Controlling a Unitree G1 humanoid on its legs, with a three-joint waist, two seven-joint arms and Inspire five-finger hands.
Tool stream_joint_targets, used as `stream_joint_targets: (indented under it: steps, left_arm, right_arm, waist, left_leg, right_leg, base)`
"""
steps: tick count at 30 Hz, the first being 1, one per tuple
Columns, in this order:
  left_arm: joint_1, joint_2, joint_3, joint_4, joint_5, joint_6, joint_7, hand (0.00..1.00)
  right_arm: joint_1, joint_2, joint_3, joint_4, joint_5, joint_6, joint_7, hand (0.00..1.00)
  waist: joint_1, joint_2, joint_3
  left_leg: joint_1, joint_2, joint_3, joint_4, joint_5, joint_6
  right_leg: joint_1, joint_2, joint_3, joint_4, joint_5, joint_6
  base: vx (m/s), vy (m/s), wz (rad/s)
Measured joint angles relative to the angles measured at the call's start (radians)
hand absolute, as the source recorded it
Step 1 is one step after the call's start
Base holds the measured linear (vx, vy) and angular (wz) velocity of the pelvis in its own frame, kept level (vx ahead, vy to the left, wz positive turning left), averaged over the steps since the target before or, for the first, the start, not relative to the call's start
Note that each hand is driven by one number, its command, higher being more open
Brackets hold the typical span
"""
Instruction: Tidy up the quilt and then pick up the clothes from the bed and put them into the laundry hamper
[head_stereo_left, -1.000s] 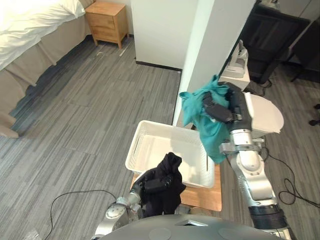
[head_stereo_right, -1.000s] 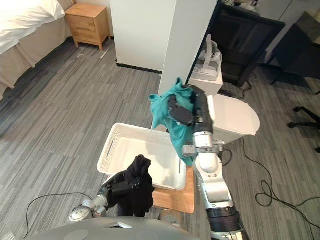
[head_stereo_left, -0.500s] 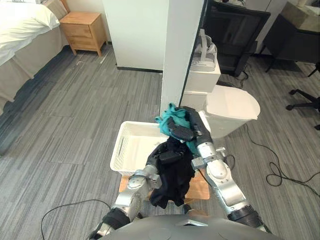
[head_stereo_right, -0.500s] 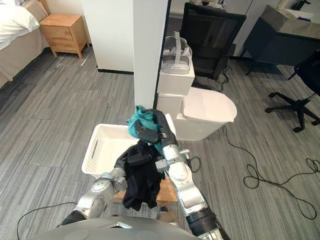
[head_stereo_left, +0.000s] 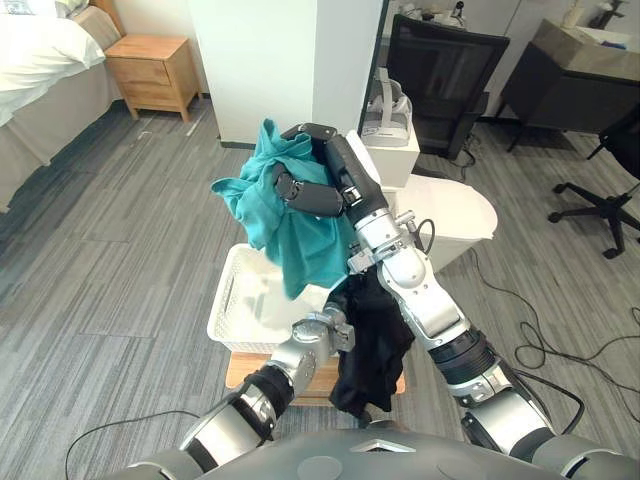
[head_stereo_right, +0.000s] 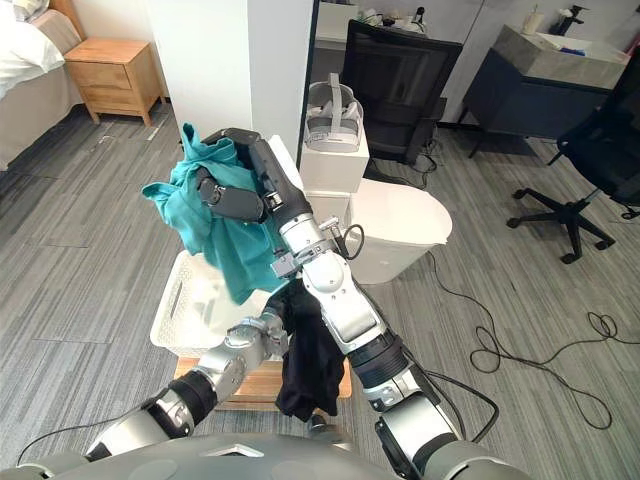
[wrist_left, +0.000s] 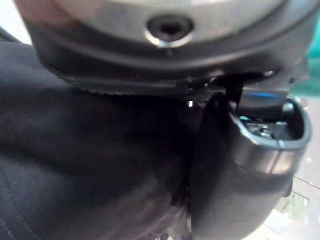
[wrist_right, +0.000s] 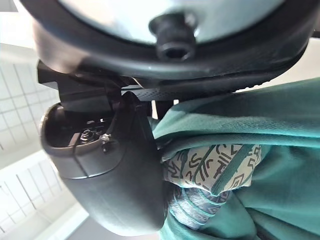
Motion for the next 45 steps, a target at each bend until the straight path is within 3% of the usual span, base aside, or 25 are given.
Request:
stream_joint_targets:
  steps: [3,10,13,14,21,33,40,45]
  left_arm:
    - [-0.007,0.0,0.0,-0.021,-0.034,-0.019,0.02,0.0]
    - [0.138,0.02,-0.118,-0.176,-0.033,0.0,0.0,0.0]
    - [0.157,0.022,-0.125,-0.179,-0.033,0.018,-0.021,0.0]
    - [0.158,0.022,-0.125,-0.181,-0.033,0.031,-0.036,0.0]
    - [0.157,0.022,-0.134,-0.234,-0.018,0.102,-0.096,0.0]
    - [0.109,0.032,-0.147,-0.232,0.022,0.208,-0.196,0.0]
    - [0.112,0.101,-0.095,-0.299,0.028,0.207,-0.256,0.0]
    - [0.159,0.125,-0.021,-0.426,0.078,0.193,-0.236,0.0]
  right_arm:
    - [-0.013,0.003,0.003,0.022,0.0,0.048,0.011,0.0]
    - [-0.017,0.018,0.049,0.205,-0.011,0.152,-0.026,0.0]
    - [-0.009,0.027,0.079,0.262,-0.012,0.156,-0.041,0.0]
    - [-0.002,0.034,0.093,0.292,-0.022,0.156,-0.054,1.0]
    - [0.013,0.115,0.178,0.506,-0.164,0.165,-0.133,1.0]
    - [0.001,0.115,0.166,0.593,-0.404,0.167,-0.196,1.0]
    - [-0.115,0.042,0.11,0.591,-0.523,0.172,-0.189,1.0]
    - [-0.107,-0.054,-0.039,0.423,-0.52,0.216,-0.195,1.0]
  waist:
    - [-0.002,-0.004,-0.003]
    - [0.021,-0.005,-0.004]
    - [0.029,-0.004,-0.003]
    - [0.03,-0.004,-0.003]
    - [0.039,-0.004,-0.003]
    - [0.058,-0.005,-0.003]
    - [0.062,-0.004,-0.003]
    - [0.059,-0.003,-0.002]
  left_leg:
    - [-0.015,0.003,-0.003,0.0,0.008,-0.002]
    - [-0.03,0.012,-0.055,0.0,0.022,-0.009]
    - [-0.03,0.013,-0.066,0.0,0.026,-0.009]
    - [-0.032,0.014,-0.071,0.0,0.029,-0.008]
    - [-0.076,0.021,-0.082,0.0,0.037,-0.003]
    - [-0.079,0.023,-0.101,0.0,0.05,-0.009]
    - [-0.08,0.026,-0.11,0.0,0.055,-0.009]
    - [-0.086,0.028,-0.096,0.0,0.049,-0.008]
  right_leg:
    - [-0.014,0.003,0.0,0.0,0.003,0.003]
    - [0.001,0.01,-0.045,-0.006,0.003,0.003]
    - [0.006,0.011,-0.055,-0.006,0.003,0.003]
    - [0.009,0.011,-0.066,-0.005,0.003,0.002]
    - [-0.023,0.015,-0.092,-0.003,-0.004,-0.008]
    - [-0.003,0.015,-0.13,-0.02,0.012,-0.002]
    - [0.001,0.019,-0.133,-0.022,0.012,-0.005]
    - [-0.005,0.023,-0.118,-0.038,0.011,-0.008]
  base:
    - [-0.01,-0.011,-0.03]
    - [0.01,-0.016,0.2]
    - [-0.03,-0.006,0.12]
    - [-0.05,-0.004,0.16]
    - [-0.06,-0.007,0.08]
    - [0.03,0.0,0.05]
    - [-0.03,-0.001,0.04]
    - [-0.03,-0.002,-0.08]
